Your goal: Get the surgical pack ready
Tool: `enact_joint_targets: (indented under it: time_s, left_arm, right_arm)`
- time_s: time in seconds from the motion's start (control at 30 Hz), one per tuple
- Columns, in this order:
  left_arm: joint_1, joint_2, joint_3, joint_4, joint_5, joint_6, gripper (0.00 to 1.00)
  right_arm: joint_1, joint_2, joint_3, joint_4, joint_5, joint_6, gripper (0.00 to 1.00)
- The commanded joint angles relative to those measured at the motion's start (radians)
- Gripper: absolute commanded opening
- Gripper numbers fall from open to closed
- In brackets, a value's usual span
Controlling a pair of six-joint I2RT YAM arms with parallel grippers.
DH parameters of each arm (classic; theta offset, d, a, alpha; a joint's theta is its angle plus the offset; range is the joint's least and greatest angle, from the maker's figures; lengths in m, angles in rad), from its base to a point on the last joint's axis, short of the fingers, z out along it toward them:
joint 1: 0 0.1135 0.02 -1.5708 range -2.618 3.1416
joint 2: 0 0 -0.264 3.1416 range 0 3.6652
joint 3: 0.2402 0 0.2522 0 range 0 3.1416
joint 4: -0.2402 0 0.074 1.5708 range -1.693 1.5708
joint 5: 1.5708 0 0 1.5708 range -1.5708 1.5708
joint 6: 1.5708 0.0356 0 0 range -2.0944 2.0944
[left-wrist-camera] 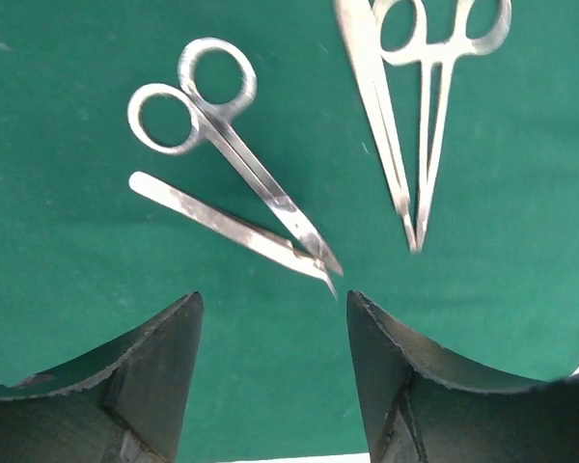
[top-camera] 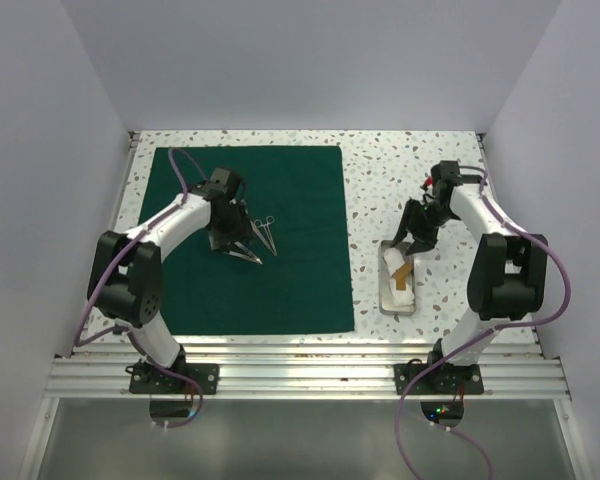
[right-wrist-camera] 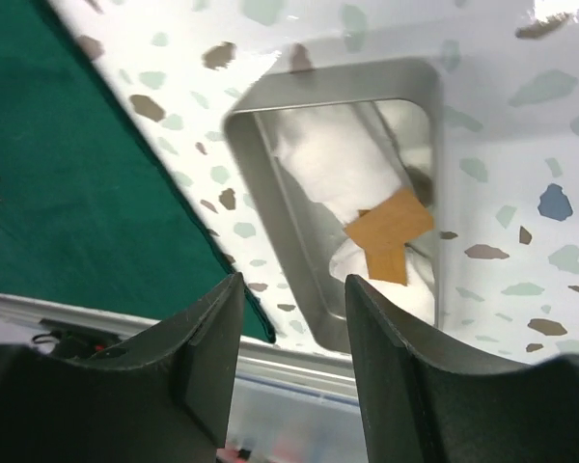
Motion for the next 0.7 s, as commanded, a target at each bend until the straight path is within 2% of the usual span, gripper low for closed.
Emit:
enact_joint_targets:
  time_s: [0.0,0.17,0.33,0.47,0.67]
  left_arm:
    - [0.036,0.055,0.093,-0.083,-0.057,-0.147,0.64]
    - [0.056,0.152,0.121,-0.117,-0.048,-0.249,0.54]
    - [0.073,0.189,0.098,-0.082,-0.016,-0.324,0.5]
    - [0.081,0.212,0.103,-0.082,-0.016,-0.338,0.49]
    - [0.09,0.226,0.065,-0.076,0.002,-0.358,0.38]
  right_arm:
    - [0.065,-0.079,0.08,-0.064,0.092,-0.007,0.5]
    - [0.099,-0.113,0.106,-0.08,0.096,-0.017,0.51]
    - [0.108,-0.127,0.082,-0.074,0.08,-0.022,0.51]
    - [0.117,-0.134,0.068,-0.063,0.071,-0.02,0.51]
    - [0.125,-0.134,0.056,-0.057,0.072,-0.017,0.51]
